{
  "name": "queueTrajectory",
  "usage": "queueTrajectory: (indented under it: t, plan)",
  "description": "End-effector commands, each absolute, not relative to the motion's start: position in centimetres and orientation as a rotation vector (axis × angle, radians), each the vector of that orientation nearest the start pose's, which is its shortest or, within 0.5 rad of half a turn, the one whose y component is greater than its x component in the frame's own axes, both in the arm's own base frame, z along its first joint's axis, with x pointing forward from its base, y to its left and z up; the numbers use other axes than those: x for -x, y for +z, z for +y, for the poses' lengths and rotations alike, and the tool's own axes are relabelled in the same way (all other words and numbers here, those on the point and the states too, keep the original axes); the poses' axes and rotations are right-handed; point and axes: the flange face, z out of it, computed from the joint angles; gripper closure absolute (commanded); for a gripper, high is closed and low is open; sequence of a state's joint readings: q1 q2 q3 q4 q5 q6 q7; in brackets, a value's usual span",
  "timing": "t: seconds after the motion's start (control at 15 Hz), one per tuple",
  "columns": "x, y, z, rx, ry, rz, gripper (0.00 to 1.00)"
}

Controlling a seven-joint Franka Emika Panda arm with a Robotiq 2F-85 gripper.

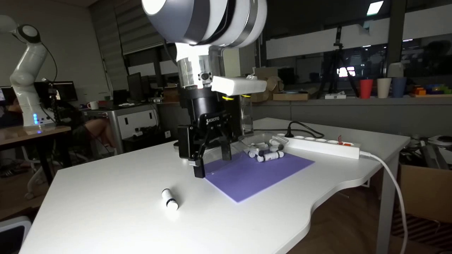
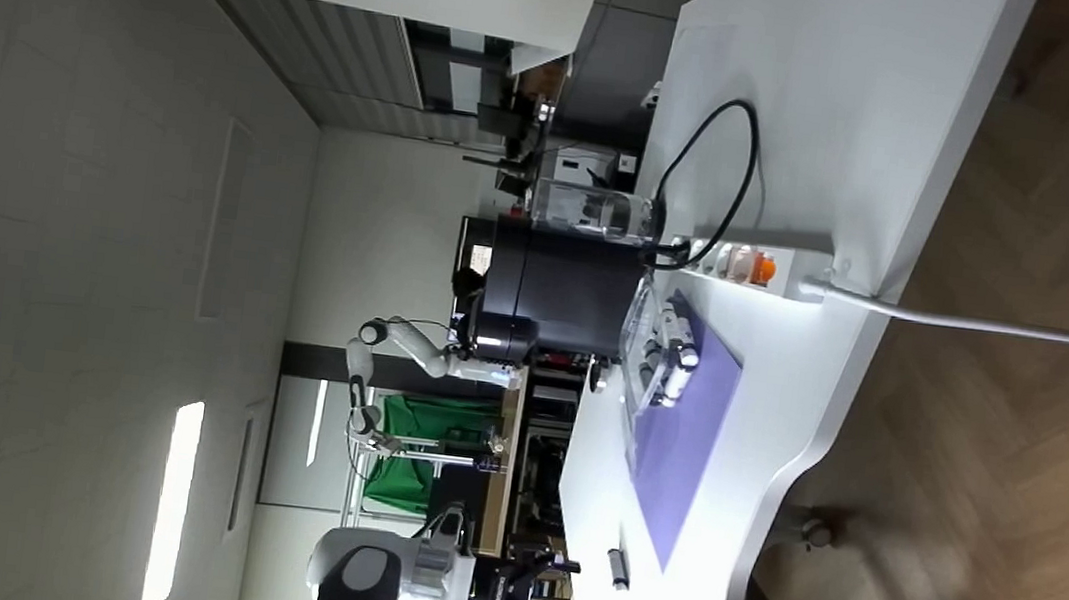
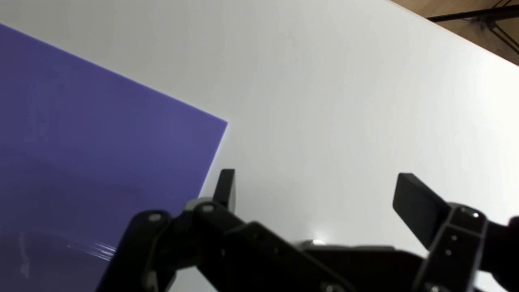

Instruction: Put the bottle in the pack on the table

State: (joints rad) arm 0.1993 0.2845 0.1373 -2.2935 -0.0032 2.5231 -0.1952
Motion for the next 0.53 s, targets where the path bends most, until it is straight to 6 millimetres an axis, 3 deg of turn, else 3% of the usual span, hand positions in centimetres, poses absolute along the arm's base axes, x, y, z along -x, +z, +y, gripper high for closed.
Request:
queueTrajectory:
  t: [0.0,0.47]
  plan:
    - [-49.86,22.15,17.41,2.999,0.087,-0.808,0.0]
    - [-50.22,22.67,17.24,3.002,0.074,-0.801,0.0]
